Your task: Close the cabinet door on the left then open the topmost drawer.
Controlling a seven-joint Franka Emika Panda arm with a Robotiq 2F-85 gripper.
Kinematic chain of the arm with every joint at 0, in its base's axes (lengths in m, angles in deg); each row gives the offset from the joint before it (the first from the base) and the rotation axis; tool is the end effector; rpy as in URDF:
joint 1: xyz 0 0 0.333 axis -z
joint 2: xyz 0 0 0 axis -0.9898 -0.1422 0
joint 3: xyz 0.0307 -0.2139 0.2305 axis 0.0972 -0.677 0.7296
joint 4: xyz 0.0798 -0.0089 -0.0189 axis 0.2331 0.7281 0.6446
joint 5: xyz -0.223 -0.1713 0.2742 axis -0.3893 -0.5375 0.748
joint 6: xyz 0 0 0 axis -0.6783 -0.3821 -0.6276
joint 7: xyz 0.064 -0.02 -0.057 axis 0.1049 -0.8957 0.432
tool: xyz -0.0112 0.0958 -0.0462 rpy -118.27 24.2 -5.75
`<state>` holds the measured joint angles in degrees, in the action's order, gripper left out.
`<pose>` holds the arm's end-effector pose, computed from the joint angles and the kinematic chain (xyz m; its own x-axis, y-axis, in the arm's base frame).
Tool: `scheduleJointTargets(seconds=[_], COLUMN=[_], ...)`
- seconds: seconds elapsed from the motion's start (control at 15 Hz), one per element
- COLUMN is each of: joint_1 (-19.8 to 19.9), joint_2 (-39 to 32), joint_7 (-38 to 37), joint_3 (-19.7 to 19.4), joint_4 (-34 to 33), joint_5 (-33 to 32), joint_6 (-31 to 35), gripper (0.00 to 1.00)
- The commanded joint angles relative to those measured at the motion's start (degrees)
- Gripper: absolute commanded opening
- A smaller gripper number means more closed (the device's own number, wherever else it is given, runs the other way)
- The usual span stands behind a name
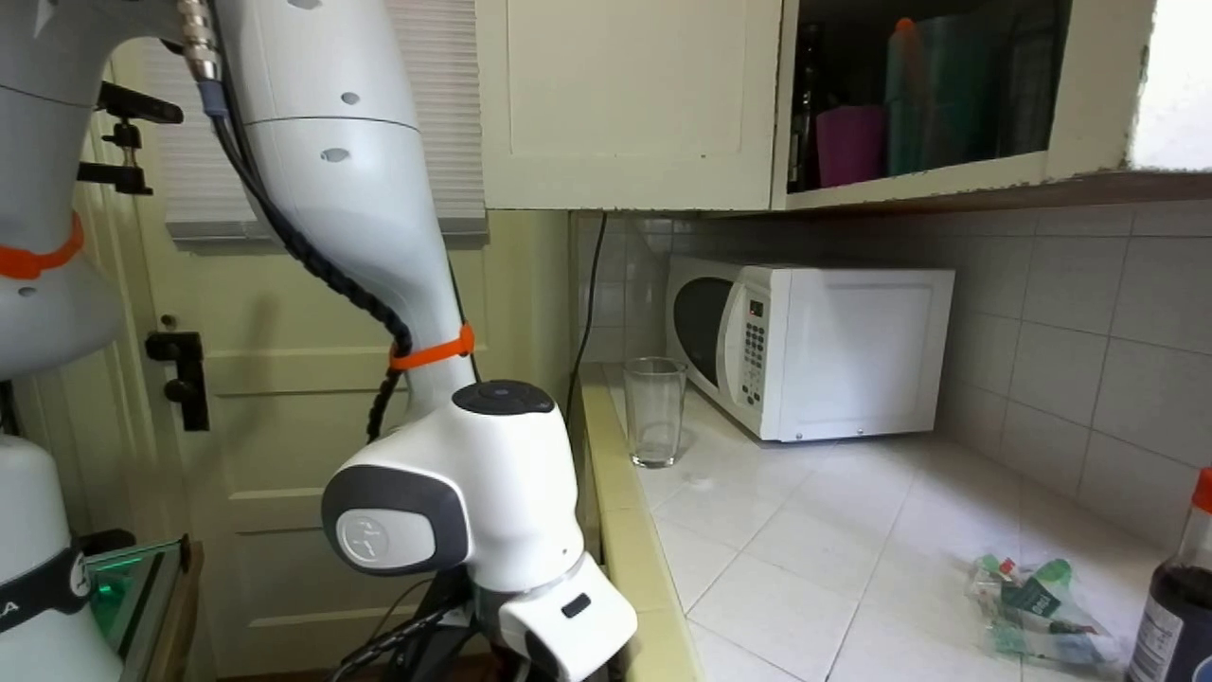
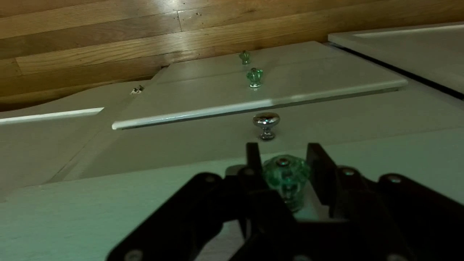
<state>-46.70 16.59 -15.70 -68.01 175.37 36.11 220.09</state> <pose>0.3749 -0.2438 0.1137 0.8295 -0.5438 0.1272 -0.5460 -0.8376 -0.0198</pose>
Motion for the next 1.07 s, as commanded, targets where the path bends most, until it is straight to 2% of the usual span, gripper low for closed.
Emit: scheduleJointTargets(seconds=[0.0,0.07,0.2,0.27,0.4,1.0], joint_1=[-0.9,-1.1,-2.1,-2.4,-3.2,-3.9], joint_2=[-1.2,-1.3,-1.1,-0.9,-0.4,0.5], joint_7=[-0.4,-0.5,-0.5,-0.3,0.1,2.1], joint_3=[-0.8,-0.9,-1.9,-2.2,-2.7,-3.6], joint_4=[-1.4,-1.6,-1.3,-0.8,0.5,5.2], joint_5=[1.4,1.5,1.4,1.2,0.9,-1.8], joint_6=[-0.5,-0.5,-0.2,0.1,0.9,4.4], gripper=[0.44,0.46,0.21,0.19,0.09,0.09])
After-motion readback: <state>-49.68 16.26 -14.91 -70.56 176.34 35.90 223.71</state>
